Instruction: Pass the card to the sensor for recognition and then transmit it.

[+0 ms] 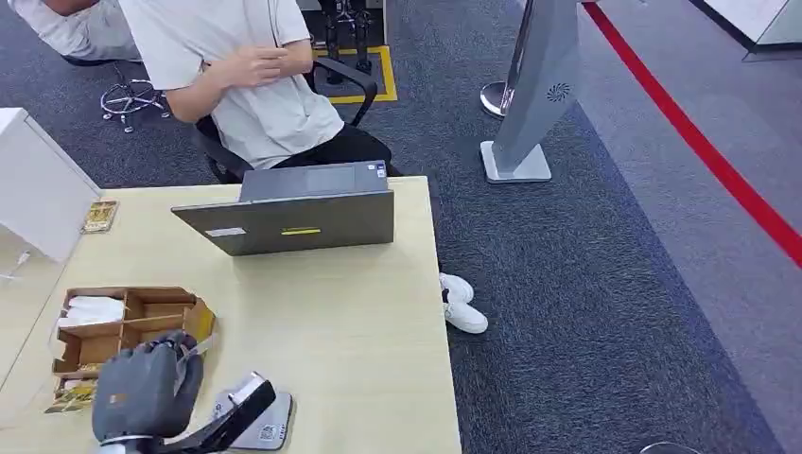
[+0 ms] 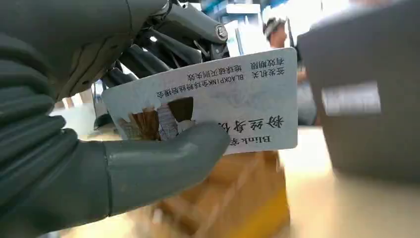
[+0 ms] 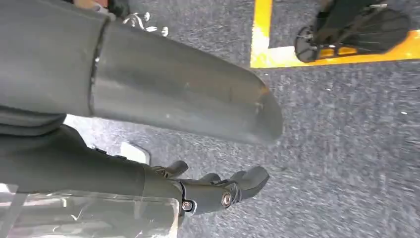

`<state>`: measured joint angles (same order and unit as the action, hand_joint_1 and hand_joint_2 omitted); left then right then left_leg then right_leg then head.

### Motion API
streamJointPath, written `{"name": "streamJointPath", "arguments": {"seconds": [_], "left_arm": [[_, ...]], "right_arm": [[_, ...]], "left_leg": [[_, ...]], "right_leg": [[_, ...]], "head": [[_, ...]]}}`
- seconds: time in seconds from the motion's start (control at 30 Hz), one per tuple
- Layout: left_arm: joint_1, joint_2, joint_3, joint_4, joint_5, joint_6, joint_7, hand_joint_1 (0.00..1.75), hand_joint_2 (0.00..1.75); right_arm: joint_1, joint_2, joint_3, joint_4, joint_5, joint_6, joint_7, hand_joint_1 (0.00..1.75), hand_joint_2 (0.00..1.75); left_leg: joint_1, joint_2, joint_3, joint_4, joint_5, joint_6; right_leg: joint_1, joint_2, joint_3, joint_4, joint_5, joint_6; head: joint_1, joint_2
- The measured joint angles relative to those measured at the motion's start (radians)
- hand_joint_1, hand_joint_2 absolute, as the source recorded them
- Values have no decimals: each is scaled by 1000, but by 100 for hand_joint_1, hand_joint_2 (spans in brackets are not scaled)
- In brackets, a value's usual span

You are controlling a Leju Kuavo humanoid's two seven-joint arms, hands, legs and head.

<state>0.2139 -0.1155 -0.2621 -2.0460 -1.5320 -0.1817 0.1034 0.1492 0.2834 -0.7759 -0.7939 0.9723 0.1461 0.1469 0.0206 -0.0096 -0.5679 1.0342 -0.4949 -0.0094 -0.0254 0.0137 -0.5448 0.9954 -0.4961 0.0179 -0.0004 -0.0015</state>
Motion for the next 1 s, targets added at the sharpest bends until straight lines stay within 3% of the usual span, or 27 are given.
{"name": "streamJointPath", "arguments": {"seconds": [0.1, 0.2, 0.4, 0.6, 0.9, 0.93, 1.0], "left_arm": [[-151, 34, 0, -41, -3, -45, 47, 175, 175], [-311, 102, 0, -40, -3, -77, 141, 175, 175], [-529, 247, 13, 74, -3, -97, 220, 175, 175], [-607, 329, 24, 164, -3, -123, 254, 175, 175], [-621, 347, 42, 208, -3, -134, 262, 175, 175], [-622, 347, 44, 211, -3, -135, 261, 0, 175], [-622, 342, 48, 217, -3, -143, 258, 0, 175]], "right_arm": [[15, 1, 26, -10, -7, 0, 4, 0, 0], [16, 2, 29, -10, 21, 5, 0, 0, 0], [13, 2, 13, 7, 76, 2, -25, 0, 0], [14, 4, -20, 29, 90, -5, -36, 0, 0], [13, 7, -44, 51, 93, -9, -38, 0, 0], [13, 7, -48, 53, 94, -10, -38, 0, 0], [12, 7, -55, 58, 105, -16, -42, 0, 0]], "left_leg": [[0, 0, -1, 0, 1, 0], [0, 0, -1, 0, 3, -1], [0, 0, -1, 0, 4, -1], [0, 0, -2, 0, 4, -1], [0, 0, -3, 0, 4, -1], [0, 0, -3, 0, 4, -1], [0, 0, -3, 0, 4, -1]], "right_leg": [[0, 0, 0, 0, 2, 0], [0, 0, -1, 0, 3, 0], [0, 0, -1, 1, 4, -1], [0, 1, -1, 1, 3, -1], [0, 1, -2, 1, 4, -1], [0, 1, -2, 1, 4, -1], [0, 1, -2, 1, 4, -1]], "head": [[0, 0], [0, 0], [0, 0], [0, 0], [0, 0], [0, 0], [0, 0]]}}
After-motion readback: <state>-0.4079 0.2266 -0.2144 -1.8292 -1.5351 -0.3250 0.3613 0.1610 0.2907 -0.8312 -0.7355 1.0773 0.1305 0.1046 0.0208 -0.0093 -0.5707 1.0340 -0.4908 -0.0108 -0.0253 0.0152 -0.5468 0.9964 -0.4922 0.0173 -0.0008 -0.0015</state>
